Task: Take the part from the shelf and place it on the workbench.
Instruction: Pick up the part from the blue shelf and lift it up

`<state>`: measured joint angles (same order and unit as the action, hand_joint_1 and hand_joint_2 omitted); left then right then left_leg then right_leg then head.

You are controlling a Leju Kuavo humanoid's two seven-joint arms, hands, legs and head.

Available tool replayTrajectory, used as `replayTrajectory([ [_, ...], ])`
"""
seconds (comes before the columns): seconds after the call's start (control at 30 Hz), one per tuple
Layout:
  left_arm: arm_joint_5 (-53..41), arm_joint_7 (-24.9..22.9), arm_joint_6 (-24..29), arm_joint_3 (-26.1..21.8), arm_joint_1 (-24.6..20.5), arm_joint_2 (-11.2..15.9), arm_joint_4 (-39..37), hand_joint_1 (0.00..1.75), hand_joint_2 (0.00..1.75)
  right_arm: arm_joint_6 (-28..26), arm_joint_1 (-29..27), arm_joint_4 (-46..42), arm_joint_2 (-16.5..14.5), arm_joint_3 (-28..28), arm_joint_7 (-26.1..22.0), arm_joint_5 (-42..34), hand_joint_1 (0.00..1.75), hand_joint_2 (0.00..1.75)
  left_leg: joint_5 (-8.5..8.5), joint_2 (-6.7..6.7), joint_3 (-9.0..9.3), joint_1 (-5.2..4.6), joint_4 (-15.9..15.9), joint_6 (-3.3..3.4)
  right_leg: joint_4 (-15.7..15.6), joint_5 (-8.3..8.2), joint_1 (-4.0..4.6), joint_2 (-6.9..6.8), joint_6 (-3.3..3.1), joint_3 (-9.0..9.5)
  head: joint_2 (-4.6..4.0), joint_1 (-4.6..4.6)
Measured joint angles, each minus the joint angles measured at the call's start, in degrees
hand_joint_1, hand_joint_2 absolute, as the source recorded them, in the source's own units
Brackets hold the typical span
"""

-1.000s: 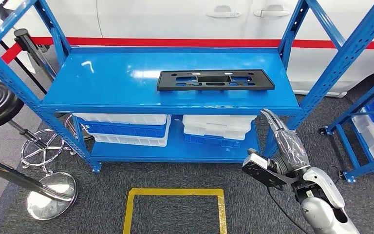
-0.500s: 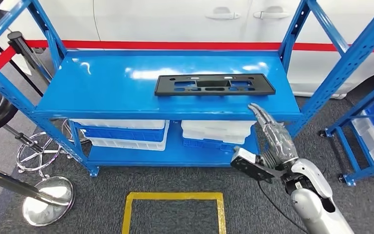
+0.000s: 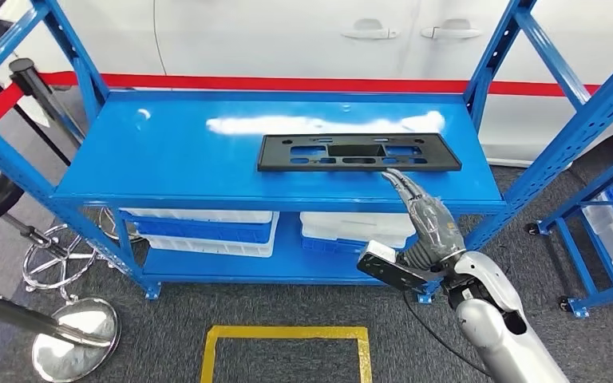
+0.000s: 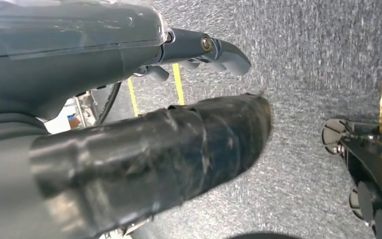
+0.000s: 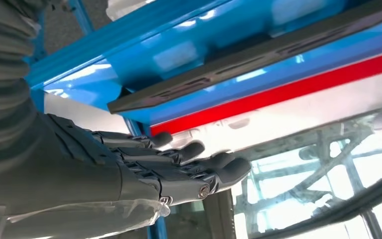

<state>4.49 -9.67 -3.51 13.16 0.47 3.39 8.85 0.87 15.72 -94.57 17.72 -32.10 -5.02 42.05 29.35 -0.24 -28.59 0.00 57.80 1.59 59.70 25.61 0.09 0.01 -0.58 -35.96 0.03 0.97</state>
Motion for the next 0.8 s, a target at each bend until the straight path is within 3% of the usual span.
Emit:
replayTrajectory([
  [0.07, -0.1, 0.0, 0.0, 0.1, -0.1, 0.1, 0.0, 0.00, 0.00, 0.0, 0.5, 0.6, -0.5, -0.6, 0.1, 0.2, 0.00, 1.75, 0.50, 0.01, 0.23, -0.02, 0.7, -0.61, -0.7, -0.21, -0.27, 0.06, -0.88, 0.98, -0.01, -0.02],
  [0.13, -0.2, 0.0, 0.1, 0.2, -0.3, 0.1, 0.0, 0.00, 0.00, 0.0, 1.2, 1.1, -0.9, -1.1, 0.1, 0.2, 0.00, 1.75, 2.21, 0.02, -1.44, 0.17, 4.3, -1.07, -1.0, 0.06, -0.54, 0.05, -1.49, 2.02, 0.00, 0.09],
  [0.2, 0.0, 0.1, 0.2, 0.2, -0.3, 0.1, 0.0, 0.00, 0.00, 0.0, 1.7, 1.7, -1.3, -1.5, 0.2, 0.3, 0.00, 1.75, 4.98, 0.03, -5.81, 0.37, 11.4, -1.58, -1.0, 0.70, -0.50, 0.04, -1.77, 2.68, 0.01, 0.20],
  [0.27, 0.4, 0.1, 0.4, 0.2, -0.2, 0.1, 0.0, 0.00, 0.00, 0.0, 1.8, 2.4, -1.5, -1.9, 0.2, 0.3, 0.00, 1.75, 5.84, 0.03, -9.73, 0.46, 16.0, -1.90, -1.0, 1.55, -0.44, 0.09, -1.76, 3.55, 0.00, 0.21],
  [0.3, 0.5, 0.1, 0.4, 0.2, -0.1, 0.1, 0.0, 0.00, 0.00, 0.0, 1.8, 2.8, -1.6, -2.0, 0.2, 0.3, 0.00, 1.75, 4.55, 0.04, -10.36, 0.48, 15.4, -1.87, -1.0, 2.04, -0.44, 0.15, -1.70, 4.17, -0.01, 0.21],
  [0.37, 0.7, 0.1, 0.4, 0.2, 0.2, 0.1, 0.0, 0.00, 0.00, -0.1, 1.8, 3.3, -1.8, -2.2, 0.2, 0.3, 0.00, 1.75, -0.98, 0.04, -9.11, 0.48, 8.7, -1.53, -1.0, 3.18, -0.45, 0.25, -1.46, 5.63, -0.01, 0.21],
  [0.43, 0.8, 0.1, 0.4, 0.2, 0.4, 0.1, -0.1, 0.00, 0.00, -0.1, 2.0, 3.7, -2.0, -2.4, 0.2, 0.3, 0.00, 1.75, -4.17, 0.01, -7.76, 0.15, 2.9, -0.95, -0.9, 4.14, -0.38, 0.31, -0.96, 6.56, -0.01, 0.20],
  [0.57, 1.1, 0.1, 0.4, 0.2, 0.2, 0.1, -0.1, 0.00, 0.00, -0.3, 2.2, 4.1, -2.0, -2.8, 0.2, 0.2, 0.00, 1.75, -4.38, 0.02, -6.51, -0.03, 0.9, 0.44, -0.3, 4.81, -0.33, 0.35, 0.36, 7.33, -0.01, 0.20],
  [0.63, 1.3, 0.0, 0.4, 0.1, 0.2, 0.1, -0.1, 0.00, 0.00, -0.3, 2.5, 4.2, -2.1, -2.9, 0.2, 0.1, 0.00, 1.75, -4.05, 0.07, -5.10, 0.16, 0.3, 1.07, 3.0, 6.00, -0.45, 0.29, 0.85, 6.08, -0.01, 0.18],
  [0.73, 1.6, 0.0, 0.3, 0.1, 0.2, 0.1, -0.1, 0.00, 0.00, -0.2, 2.8, 4.5, -2.1, -3.0, 0.2, 0.0, 0.00, 1.75, -3.15, -0.03, -3.96, 0.17, 0.1, 1.55, 12.8, 9.59, -0.71, 0.25, 1.53, -0.45, -0.01, 0.17],
  [0.77, 1.6, 0.0, 0.3, 0.1, 0.2, 0.1, -0.1, 0.00, 0.00, -0.2, 2.7, 4.7, -2.1, -3.0, 0.2, 0.0, 0.00, 1.75, -2.73, -0.10, -3.55, 0.15, 0.1, 1.55, 14.5, 9.83, -0.79, 0.24, 1.65, -2.25, -0.01, 0.18],
  [0.8, 1.6, 0.0, 0.3, 0.1, 0.2, 0.1, -0.1, 0.00, 0.00, -0.2, 2.7, 4.9, -2.1, -3.0, 0.2, -0.1, 0.00, 1.75, -2.26, -0.15, -3.03, 0.14, 0.2, 1.50, 14.3, 8.87, -0.82, 0.22, 1.66, -3.13, -0.01, 0.17],
])
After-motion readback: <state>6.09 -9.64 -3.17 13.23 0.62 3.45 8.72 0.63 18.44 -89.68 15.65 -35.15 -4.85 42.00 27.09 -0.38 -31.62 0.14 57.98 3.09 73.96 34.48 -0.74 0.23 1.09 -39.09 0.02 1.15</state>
